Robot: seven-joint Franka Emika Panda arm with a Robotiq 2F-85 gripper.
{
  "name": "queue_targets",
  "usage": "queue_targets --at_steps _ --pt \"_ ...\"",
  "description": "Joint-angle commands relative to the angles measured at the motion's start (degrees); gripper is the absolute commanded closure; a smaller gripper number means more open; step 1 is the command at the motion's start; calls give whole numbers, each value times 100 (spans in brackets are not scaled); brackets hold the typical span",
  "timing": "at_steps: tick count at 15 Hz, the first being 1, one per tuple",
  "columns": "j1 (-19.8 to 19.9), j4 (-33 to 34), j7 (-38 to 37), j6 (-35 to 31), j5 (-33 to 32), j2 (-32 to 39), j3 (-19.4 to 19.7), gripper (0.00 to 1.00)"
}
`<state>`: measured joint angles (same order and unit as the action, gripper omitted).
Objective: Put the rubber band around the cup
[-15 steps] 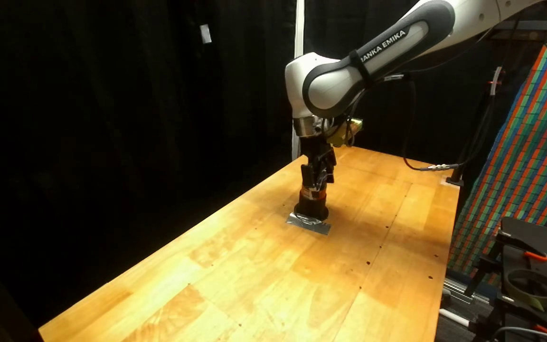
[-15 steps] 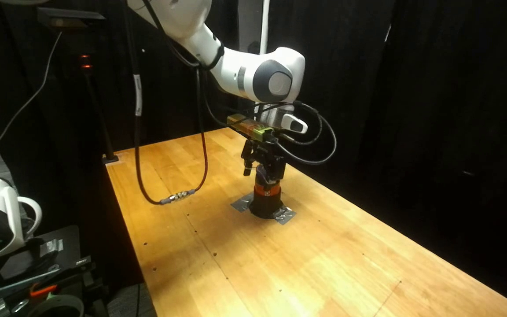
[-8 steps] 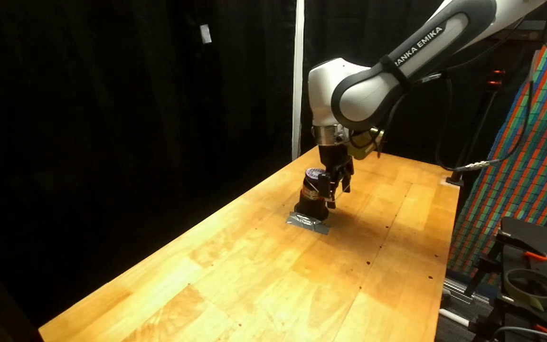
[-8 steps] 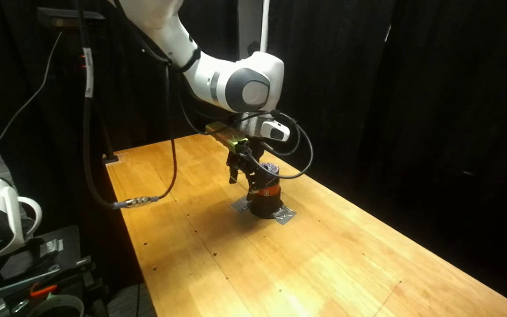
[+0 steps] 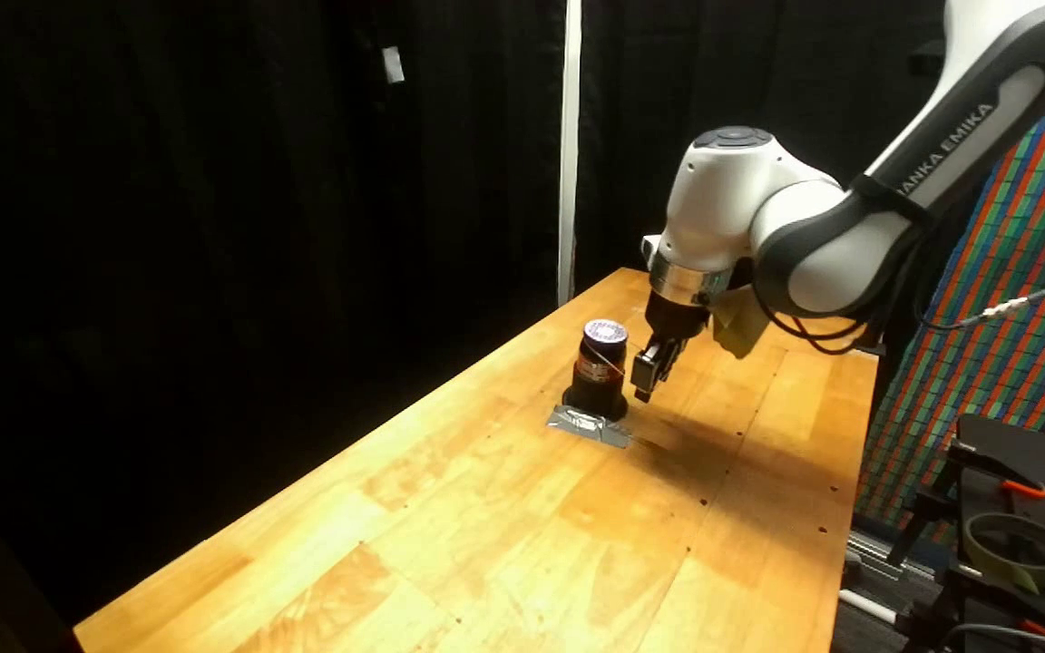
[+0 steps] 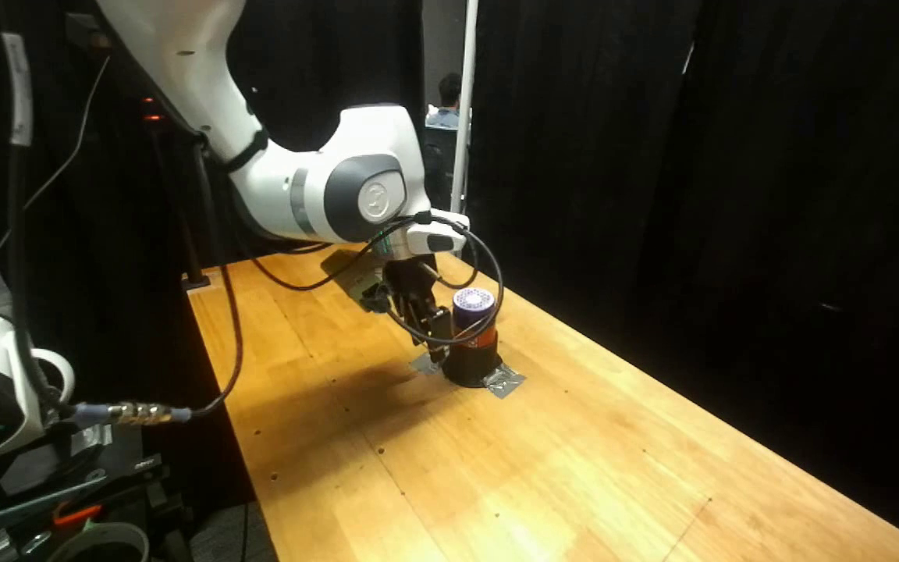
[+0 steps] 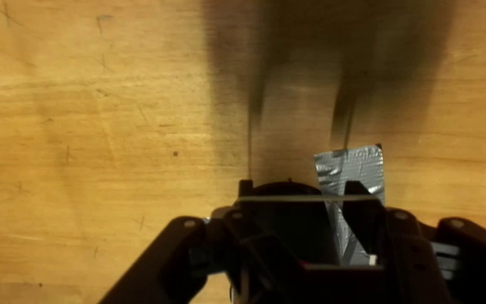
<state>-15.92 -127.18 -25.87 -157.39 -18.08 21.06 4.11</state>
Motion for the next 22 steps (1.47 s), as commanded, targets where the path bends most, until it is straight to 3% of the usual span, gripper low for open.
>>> queue_targets --at_steps 1,3,6,10,13,16,22 --pt "-941 -1065 -1484 -1043 -1516 -556 1139 72" --pt "-1690 -1139 -2369 -1544 -2559 -527 2096 84" --pt "-2611 -1026 -3731 -2132 -4110 -326 3330 90" --pt "-3786 -705 -5552 -2683 -5833 -105 4731 83" --pt "-4447 -444 -6766 -2868 -6869 -39 5385 85" --pt "-4767 -284 -7865 -2634 -7920 -249 5493 85" --pt "-4522 -587 -10148 -1563 -10321 -910 4492 86"
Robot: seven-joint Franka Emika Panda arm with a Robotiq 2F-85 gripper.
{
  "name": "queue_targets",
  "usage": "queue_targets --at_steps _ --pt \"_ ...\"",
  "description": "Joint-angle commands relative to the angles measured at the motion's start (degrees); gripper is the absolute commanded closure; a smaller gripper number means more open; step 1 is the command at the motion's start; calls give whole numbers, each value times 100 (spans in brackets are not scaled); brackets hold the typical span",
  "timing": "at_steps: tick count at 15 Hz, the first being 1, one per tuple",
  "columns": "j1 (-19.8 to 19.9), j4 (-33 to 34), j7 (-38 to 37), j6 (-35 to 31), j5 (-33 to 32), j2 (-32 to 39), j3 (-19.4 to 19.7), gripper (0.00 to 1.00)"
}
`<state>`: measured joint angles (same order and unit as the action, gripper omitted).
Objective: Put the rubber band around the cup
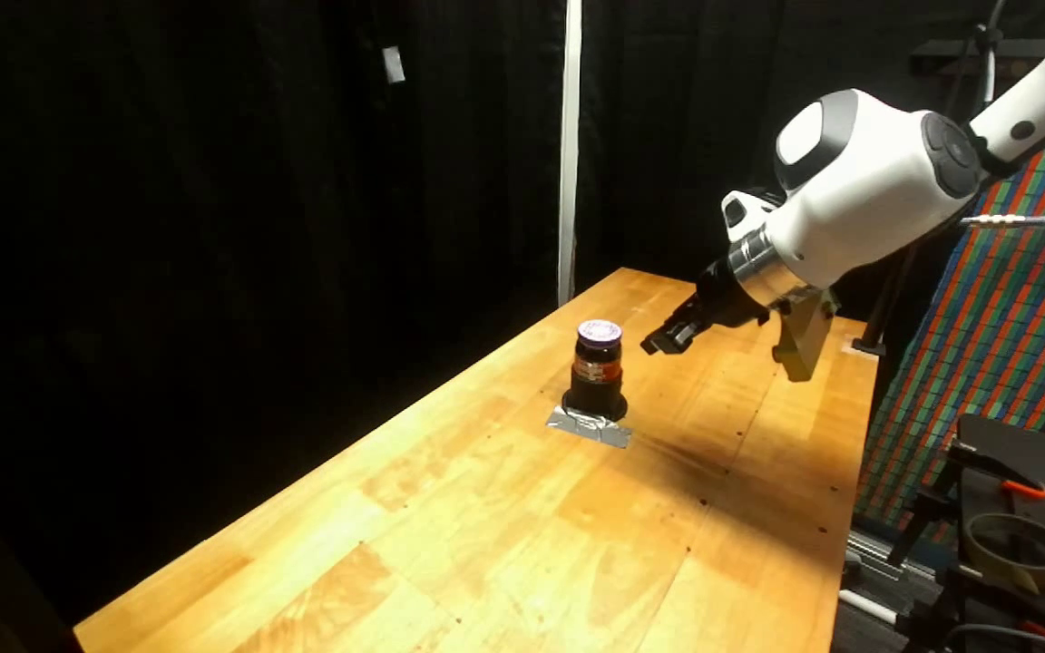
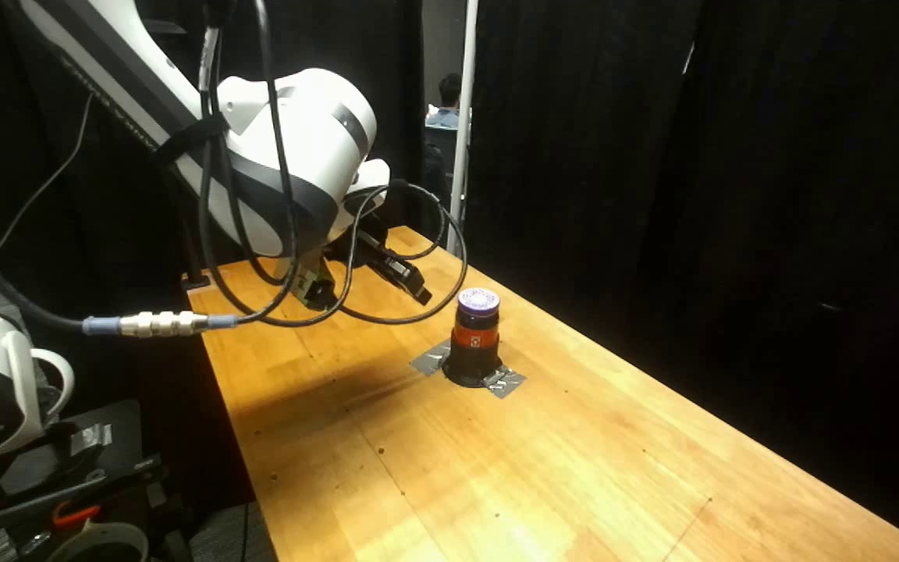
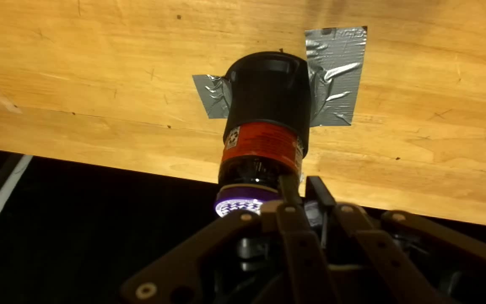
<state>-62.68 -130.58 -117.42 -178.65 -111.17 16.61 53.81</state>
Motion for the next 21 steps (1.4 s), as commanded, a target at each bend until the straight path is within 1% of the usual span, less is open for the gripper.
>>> queue_targets --at_steps 1,2,3,4,5,6,7,8,9,10,12,13,14,16,19,20,21 --pt "205 -350 -1425 754 -1404 -497 -647 85" --pt "246 -423 -1722 836 -1714 -488 -743 86" --pt "294 -441 -1777 684 -1870 -411 -746 68" --pt "298 -407 -1509 372 -1831 -332 -593 60" --pt "225 -336 -902 -83 -1495 -301 -219 79" --pt "88 -303 -436 -376 -1157 -236 170 51" --pt "-186 -176 -21 -839 -841 -31 784 42" --pt "-345 -135 249 -1146 -573 137 1168 35" --pt "-558 -18 297 -1591 -484 415 1625 28" --pt "-799 120 164 -2056 -538 730 2096 19" --pt "-1379 423 -637 -2947 -999 1373 2996 4" --pt "-1634 584 -1003 -3372 -1261 1606 3366 0" --pt "-1884 728 -1259 -3792 -1398 1846 3715 0" --pt "-2283 1134 -1896 -4651 -1756 2226 4254 0" --pt "-2701 1814 -2592 -5826 -2037 2626 4840 0" --pt "-2771 2050 -2820 -6160 -2090 2724 4954 0" --pt "-2753 2212 -3062 -6446 -2109 2807 5017 0"
